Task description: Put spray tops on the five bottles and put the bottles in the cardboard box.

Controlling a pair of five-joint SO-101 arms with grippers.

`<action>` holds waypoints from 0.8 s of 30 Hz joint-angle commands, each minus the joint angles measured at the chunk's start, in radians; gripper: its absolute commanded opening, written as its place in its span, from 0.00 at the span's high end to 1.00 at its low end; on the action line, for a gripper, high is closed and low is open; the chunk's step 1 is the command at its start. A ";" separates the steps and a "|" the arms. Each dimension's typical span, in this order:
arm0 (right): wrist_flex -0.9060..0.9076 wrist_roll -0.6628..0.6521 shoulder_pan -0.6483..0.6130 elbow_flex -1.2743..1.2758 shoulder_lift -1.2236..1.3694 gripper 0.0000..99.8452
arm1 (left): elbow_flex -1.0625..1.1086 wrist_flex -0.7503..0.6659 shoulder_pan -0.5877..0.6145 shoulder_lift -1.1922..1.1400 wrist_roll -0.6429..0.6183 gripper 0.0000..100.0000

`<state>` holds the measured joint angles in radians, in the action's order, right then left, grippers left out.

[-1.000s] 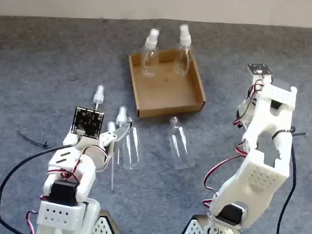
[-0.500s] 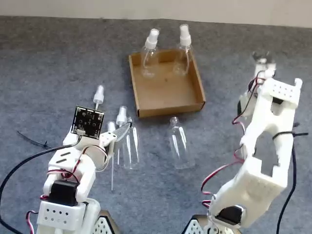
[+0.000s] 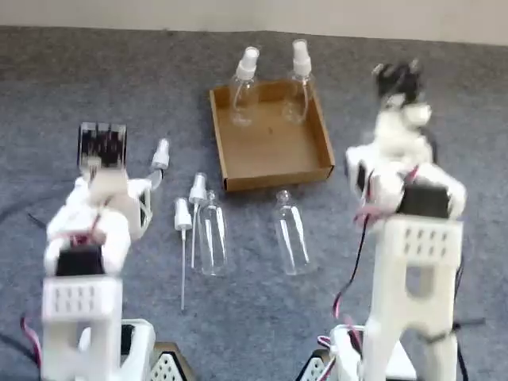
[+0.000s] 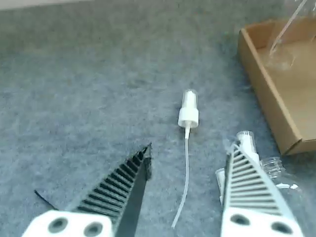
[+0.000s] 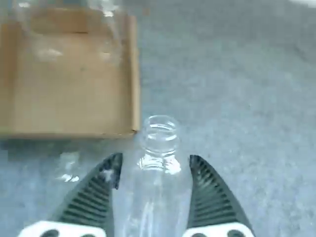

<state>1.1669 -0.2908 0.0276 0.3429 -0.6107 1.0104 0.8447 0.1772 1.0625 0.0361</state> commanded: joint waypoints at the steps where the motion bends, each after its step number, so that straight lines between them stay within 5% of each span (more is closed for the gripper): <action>1: -0.051 0.006 -0.094 0.211 -0.228 1.00 | -0.372 0.123 0.015 -0.427 -0.008 0.78; 13: -0.035 -0.018 -0.337 0.349 -0.374 1.00 | -1.386 0.416 0.008 -1.440 0.049 0.79; 24: -0.001 0.071 -0.420 0.349 -0.380 1.00 | -2.046 0.611 -0.004 -2.045 0.002 0.79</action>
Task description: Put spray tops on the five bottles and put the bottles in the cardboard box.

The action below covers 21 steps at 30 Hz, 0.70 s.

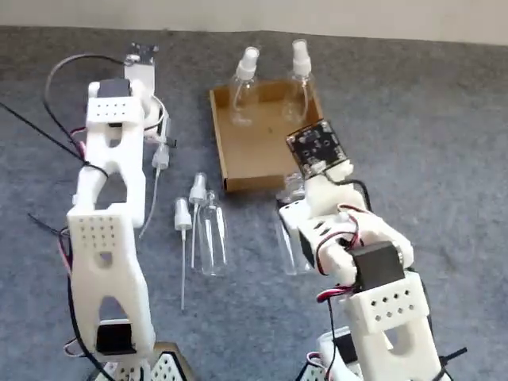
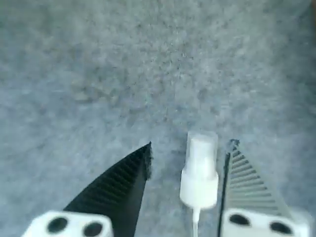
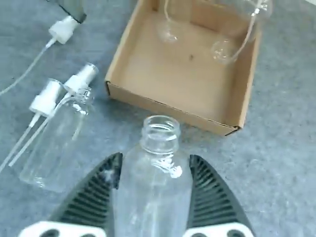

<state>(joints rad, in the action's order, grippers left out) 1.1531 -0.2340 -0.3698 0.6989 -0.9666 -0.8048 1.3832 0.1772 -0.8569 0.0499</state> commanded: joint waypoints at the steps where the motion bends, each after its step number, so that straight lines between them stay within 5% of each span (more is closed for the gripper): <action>1: 0.013 0.014 -0.022 -0.007 -0.024 1.00 | -0.277 0.091 -0.008 -0.165 -0.012 0.79; 14: 0.013 0.008 -0.016 -0.005 -0.027 1.00 | -0.826 0.387 -0.012 -0.377 -0.011 0.99; 21: -0.059 0.012 -0.022 -0.007 -0.027 1.00 | -0.742 0.391 0.031 -0.142 -0.015 1.00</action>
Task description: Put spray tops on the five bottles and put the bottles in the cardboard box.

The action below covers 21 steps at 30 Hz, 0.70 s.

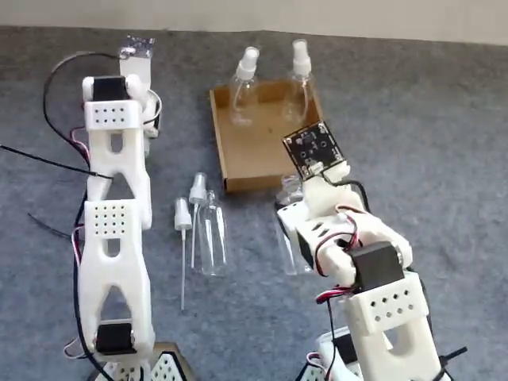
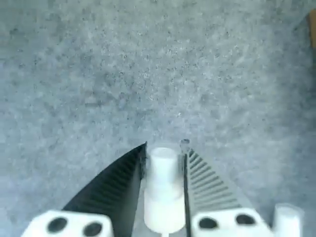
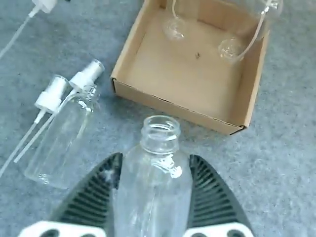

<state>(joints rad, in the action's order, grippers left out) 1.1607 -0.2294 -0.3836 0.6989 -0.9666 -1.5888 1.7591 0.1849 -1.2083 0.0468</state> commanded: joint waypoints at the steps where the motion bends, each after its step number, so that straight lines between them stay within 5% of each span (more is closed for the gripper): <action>1: -0.104 0.011 -0.008 -0.007 -0.027 1.00 | 0.081 0.015 0.024 0.268 -0.014 1.00; 7: -0.318 0.066 -0.041 0.071 -0.027 1.00 | 0.513 0.015 -0.019 0.809 -0.061 1.00; 13: -0.513 0.133 -0.153 0.173 -0.027 1.00 | 0.986 -0.032 -0.186 1.417 -0.063 1.00; 21: -0.704 0.167 -0.242 0.331 -0.039 1.00 | 1.182 -0.301 -0.394 1.845 -0.153 1.00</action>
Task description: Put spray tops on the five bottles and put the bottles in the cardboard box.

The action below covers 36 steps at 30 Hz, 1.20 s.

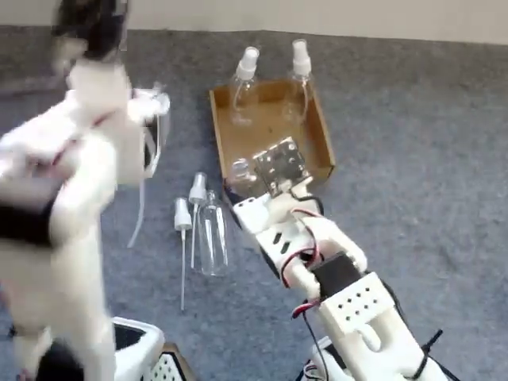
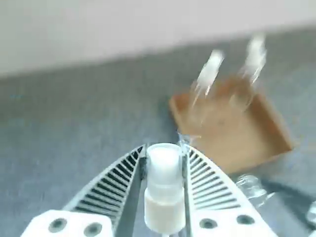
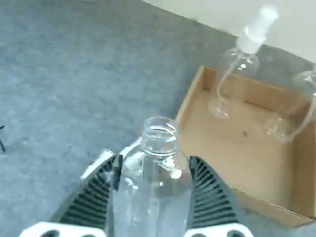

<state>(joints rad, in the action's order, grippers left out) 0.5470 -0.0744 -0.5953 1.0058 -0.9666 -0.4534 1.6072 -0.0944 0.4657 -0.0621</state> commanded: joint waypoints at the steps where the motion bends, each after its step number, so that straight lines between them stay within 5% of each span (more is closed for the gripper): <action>1: -0.097 0.012 -0.033 0.035 -0.059 1.00 | 0.056 -0.186 -0.143 0.191 -0.055 1.00; 17: -0.008 0.006 -0.068 0.248 -0.518 1.00 | 0.298 -0.669 -0.484 0.208 -0.066 1.00; 36: -0.007 0.006 -0.070 0.248 -0.524 1.00 | 0.351 -0.783 -0.351 0.107 -0.064 1.00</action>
<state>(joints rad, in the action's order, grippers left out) 0.5363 -0.0729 -0.6567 1.2651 -1.4776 -0.0974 0.8569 -0.4626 0.5792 -0.1189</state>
